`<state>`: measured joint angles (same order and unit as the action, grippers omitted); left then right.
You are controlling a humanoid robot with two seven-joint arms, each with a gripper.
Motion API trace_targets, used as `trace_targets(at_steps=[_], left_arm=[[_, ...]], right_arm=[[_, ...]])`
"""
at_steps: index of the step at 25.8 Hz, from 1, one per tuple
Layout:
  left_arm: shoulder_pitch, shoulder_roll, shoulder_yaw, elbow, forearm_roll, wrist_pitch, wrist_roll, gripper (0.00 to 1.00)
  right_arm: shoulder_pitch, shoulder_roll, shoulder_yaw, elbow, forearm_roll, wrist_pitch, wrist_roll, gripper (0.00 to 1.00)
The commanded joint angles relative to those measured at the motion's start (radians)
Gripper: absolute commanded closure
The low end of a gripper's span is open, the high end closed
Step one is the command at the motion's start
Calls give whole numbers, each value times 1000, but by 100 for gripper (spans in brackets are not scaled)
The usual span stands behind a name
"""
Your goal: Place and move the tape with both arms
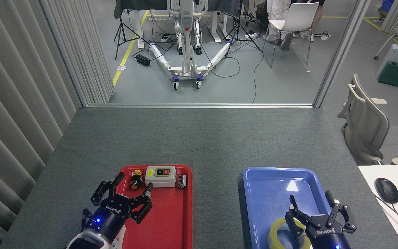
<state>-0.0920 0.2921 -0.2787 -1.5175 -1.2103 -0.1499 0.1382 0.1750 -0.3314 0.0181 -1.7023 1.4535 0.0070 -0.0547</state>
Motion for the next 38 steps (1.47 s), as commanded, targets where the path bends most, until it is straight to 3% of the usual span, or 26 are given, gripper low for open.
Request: trace_targets(at_steps=[1,6,14,17,24,38], left_arm=[[12,4,21,5,3,4,1,1],[43,30,150,22,126,-5,3,1],[158,-19,323,10,77,-7,20,0],[181,-51,340,-18,18,-8,20,0],[187,-149,358,-21,14,-25,18,0],[186,-93,386,-16,15,-40,1,0]], right_arm=[[17,17,-6,3,16,-4,-13,0],[17,55,-10,1,7,-2,-13,0],[20,78,-27,1,-22,1,-13,0],[20,78,-24,3,-22,4,-13,0],[20,75,-15,1,-24,-1,-11,0],[57,98,-12,-7,-24,-4,-13,0]])
